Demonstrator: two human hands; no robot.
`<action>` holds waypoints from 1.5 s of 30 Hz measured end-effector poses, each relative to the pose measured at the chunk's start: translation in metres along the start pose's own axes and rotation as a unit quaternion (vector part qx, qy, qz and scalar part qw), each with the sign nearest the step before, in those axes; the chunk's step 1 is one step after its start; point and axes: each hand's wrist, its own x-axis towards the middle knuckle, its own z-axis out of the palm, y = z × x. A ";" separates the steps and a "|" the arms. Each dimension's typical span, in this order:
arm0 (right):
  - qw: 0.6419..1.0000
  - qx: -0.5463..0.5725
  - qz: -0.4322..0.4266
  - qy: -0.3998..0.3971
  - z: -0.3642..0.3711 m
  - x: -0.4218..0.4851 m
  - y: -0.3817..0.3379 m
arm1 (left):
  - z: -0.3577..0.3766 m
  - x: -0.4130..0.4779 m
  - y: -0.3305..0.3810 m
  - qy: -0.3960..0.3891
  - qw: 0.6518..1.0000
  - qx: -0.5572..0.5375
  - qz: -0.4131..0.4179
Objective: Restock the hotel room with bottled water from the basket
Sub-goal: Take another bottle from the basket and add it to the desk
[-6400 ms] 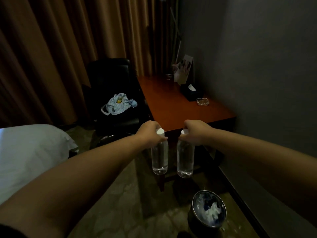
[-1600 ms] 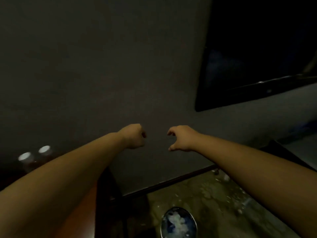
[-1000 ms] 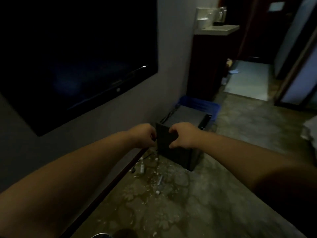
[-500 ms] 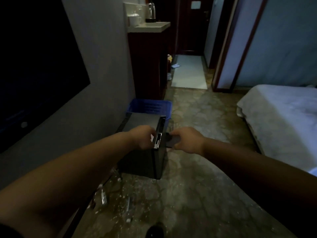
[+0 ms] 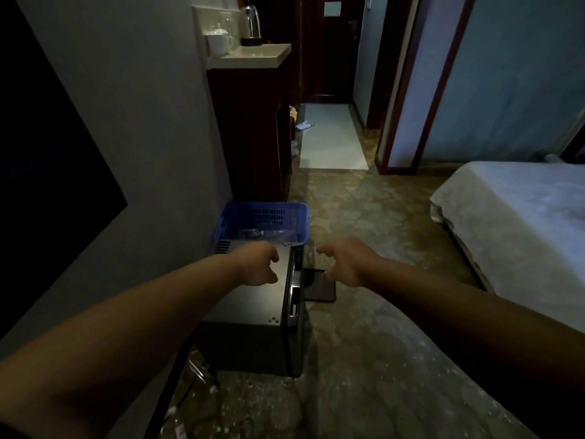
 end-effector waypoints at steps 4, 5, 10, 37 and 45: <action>1.000 0.011 0.002 -0.011 -0.008 0.030 0.011 | -0.009 0.039 -0.006 -0.010 1.000 -0.008 0.003; 1.000 0.014 0.001 -0.011 -0.012 0.039 0.016 | -0.012 0.050 -0.006 -0.010 1.000 -0.006 0.007; 0.999 0.031 0.003 -0.011 -0.034 0.088 0.048 | -0.025 0.110 0.002 -0.016 1.000 0.014 0.013; 0.995 -0.036 -0.068 -0.069 -0.145 0.371 0.227 | -0.103 0.430 0.064 0.010 0.998 -0.041 -0.039; 0.995 -0.038 -0.050 -0.078 -0.174 0.486 0.243 | -0.155 0.545 0.051 0.028 0.999 -0.036 -0.013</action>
